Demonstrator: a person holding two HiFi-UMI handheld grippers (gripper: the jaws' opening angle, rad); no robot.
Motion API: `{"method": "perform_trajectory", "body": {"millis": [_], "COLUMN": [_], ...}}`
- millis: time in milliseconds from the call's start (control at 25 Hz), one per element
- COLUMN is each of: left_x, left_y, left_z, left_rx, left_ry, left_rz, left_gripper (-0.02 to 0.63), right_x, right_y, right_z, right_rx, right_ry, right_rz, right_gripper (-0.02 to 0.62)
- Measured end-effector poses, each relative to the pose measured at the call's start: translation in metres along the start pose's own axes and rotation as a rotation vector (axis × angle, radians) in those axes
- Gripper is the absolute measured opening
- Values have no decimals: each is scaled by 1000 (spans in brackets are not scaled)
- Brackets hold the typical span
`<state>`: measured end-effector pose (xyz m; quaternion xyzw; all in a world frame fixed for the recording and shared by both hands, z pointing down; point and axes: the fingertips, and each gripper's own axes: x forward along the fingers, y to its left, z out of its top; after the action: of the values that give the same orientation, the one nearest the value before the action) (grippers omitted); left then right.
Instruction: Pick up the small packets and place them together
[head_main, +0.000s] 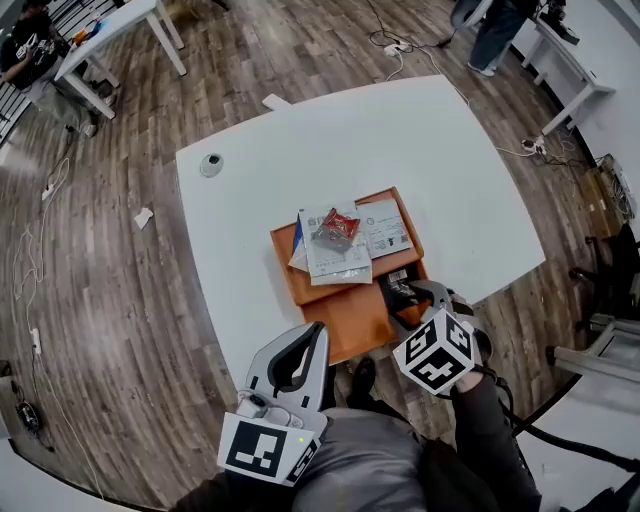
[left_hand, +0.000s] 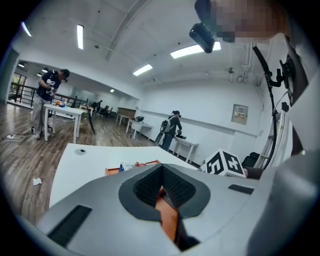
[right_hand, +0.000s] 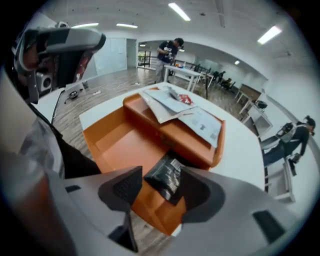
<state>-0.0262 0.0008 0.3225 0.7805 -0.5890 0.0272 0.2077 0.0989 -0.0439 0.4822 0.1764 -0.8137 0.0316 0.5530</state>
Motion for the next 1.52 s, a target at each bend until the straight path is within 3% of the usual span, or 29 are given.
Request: {"method": "perform_trajectory", "body": {"millis": [240, 480, 520, 560, 640, 1080, 1520], "left_x": [10, 20, 21, 23, 24, 8, -15], "left_y": [39, 60, 60, 61, 61, 34, -28], "left_z": [0, -5, -6, -7, -9, -2, 5], "left_rx": [-40, -72, -75, -77, -78, -41, 29], "left_ry": [19, 39, 42, 44, 46, 17, -35], "left_rz": [32, 40, 37, 34, 30, 32, 20], "left_gripper": [2, 2, 2, 2, 2, 2, 2], "right_x": [39, 43, 44, 45, 46, 18, -47], "right_y": [4, -5, -8, -11, -15, 16, 26], "right_z": [-11, -10, -9, -8, -7, 7, 16], "right_rx": [-82, -93, -100, -105, -108, -147, -81], "right_ry": [211, 265, 261, 256, 245, 126, -120], "right_rz": [60, 72, 52, 30, 6, 65, 69], "right_gripper": [244, 231, 195, 104, 78, 68, 68]}}
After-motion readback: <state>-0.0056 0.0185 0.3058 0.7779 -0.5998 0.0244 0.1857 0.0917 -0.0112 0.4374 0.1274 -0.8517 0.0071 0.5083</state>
